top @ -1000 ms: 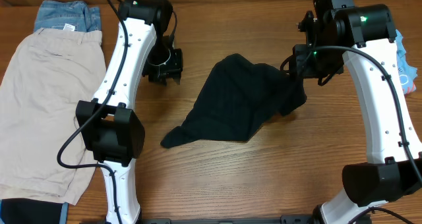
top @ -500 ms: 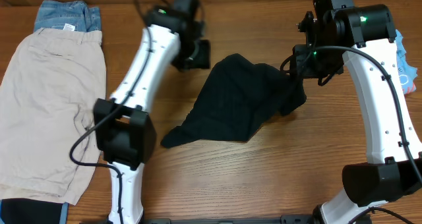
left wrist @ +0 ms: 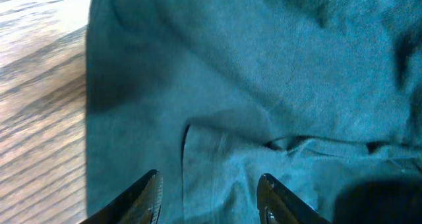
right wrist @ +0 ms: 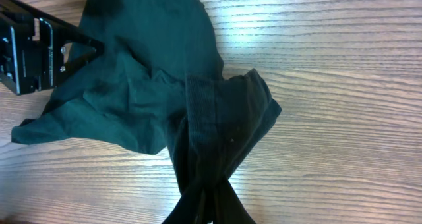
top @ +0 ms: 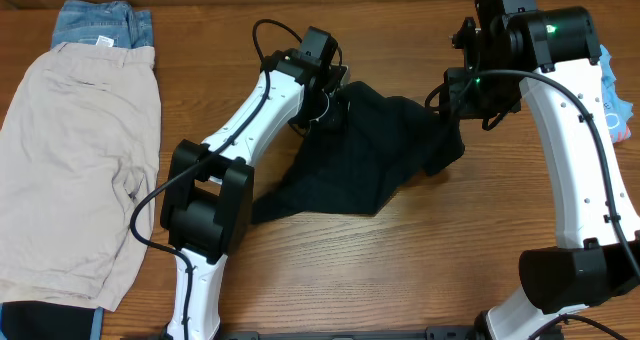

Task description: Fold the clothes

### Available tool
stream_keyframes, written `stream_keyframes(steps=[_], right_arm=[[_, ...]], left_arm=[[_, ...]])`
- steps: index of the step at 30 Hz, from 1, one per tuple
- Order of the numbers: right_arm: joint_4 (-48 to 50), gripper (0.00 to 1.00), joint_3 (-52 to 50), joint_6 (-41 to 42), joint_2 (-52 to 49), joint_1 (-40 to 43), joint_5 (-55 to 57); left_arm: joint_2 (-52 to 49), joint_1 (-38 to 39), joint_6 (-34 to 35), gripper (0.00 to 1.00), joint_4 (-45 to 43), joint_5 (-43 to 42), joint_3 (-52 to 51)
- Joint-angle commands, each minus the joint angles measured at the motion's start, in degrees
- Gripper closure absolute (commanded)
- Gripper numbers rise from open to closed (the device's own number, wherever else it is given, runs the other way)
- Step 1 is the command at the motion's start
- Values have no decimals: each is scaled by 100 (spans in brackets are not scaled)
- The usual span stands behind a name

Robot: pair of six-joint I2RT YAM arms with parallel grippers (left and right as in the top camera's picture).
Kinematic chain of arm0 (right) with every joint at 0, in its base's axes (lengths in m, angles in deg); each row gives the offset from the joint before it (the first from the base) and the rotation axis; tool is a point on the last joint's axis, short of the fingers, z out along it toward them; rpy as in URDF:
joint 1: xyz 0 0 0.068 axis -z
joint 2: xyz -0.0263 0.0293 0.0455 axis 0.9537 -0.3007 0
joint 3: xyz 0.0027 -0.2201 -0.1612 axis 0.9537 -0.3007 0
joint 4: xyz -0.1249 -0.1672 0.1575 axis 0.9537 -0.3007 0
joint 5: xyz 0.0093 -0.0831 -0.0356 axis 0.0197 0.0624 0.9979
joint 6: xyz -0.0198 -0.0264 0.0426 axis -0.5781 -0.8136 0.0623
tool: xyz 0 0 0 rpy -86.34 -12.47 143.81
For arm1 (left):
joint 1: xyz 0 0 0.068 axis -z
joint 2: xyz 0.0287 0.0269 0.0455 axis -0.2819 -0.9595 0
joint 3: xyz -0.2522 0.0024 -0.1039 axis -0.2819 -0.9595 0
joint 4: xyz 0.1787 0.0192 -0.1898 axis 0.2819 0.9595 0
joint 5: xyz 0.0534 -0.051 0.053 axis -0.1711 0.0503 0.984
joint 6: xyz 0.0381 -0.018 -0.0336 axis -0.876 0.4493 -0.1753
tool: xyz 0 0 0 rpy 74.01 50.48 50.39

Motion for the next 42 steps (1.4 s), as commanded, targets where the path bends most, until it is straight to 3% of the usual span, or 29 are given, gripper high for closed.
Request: stream_keyframes(steps=[1, 16, 24, 31, 35, 42], right_arm=[[24, 96, -4, 17, 52, 9, 26], [22, 96, -4, 17, 52, 9, 28], [24, 96, -4, 17, 52, 9, 31], [24, 96, -4, 17, 52, 9, 31], [24, 96, -4, 17, 52, 9, 31], [48, 96, -4, 17, 52, 9, 31]], left_arm=[[-72, 7, -153, 51, -164, -216, -63], [-826, 28, -105, 51, -317, -704, -63], [-824, 28, -107, 74, -365, -710, -59], [-822, 28, -107, 79, -354, -710, -35], [-798, 4, -111, 90, -205, -708, 140], [-649, -94, -245, 96, 605, -638, 1080]])
